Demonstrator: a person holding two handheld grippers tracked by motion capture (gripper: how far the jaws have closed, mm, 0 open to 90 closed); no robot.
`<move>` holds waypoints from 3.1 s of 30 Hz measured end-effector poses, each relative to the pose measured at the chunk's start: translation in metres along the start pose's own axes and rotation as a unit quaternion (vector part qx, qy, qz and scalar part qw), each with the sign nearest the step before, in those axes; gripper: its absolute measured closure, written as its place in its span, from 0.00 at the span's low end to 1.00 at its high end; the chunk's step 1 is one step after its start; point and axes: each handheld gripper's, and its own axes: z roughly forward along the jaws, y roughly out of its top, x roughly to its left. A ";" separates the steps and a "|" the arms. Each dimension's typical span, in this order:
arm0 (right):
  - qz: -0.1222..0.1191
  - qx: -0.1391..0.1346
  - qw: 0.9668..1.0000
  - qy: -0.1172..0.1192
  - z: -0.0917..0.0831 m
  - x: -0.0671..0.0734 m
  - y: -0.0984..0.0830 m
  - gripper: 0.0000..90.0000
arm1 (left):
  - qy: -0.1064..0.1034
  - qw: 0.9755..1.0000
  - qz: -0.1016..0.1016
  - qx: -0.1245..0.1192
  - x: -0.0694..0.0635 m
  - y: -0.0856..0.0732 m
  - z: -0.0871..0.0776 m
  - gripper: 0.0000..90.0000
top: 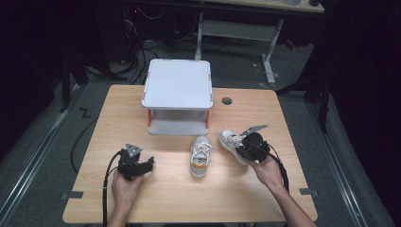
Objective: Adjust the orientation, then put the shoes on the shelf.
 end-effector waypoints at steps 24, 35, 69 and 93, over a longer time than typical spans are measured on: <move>0.002 0.020 0.997 0.070 0.026 0.041 0.014 0.91 | 0.000 1.000 0.000 0.000 0.000 0.000 0.000 0.34; 0.017 0.021 0.993 0.112 0.035 0.051 0.012 0.83 | 0.002 1.000 -0.001 0.000 0.000 0.000 0.000 0.34; 0.082 -0.166 0.982 0.025 0.013 -0.017 -0.062 0.52 | 0.006 1.000 -0.006 0.003 -0.004 0.001 0.001 0.29; 0.124 -0.125 0.980 -0.096 0.041 -0.062 -0.103 0.50 | -0.125 0.991 0.046 -0.005 -0.072 0.053 -0.029 0.40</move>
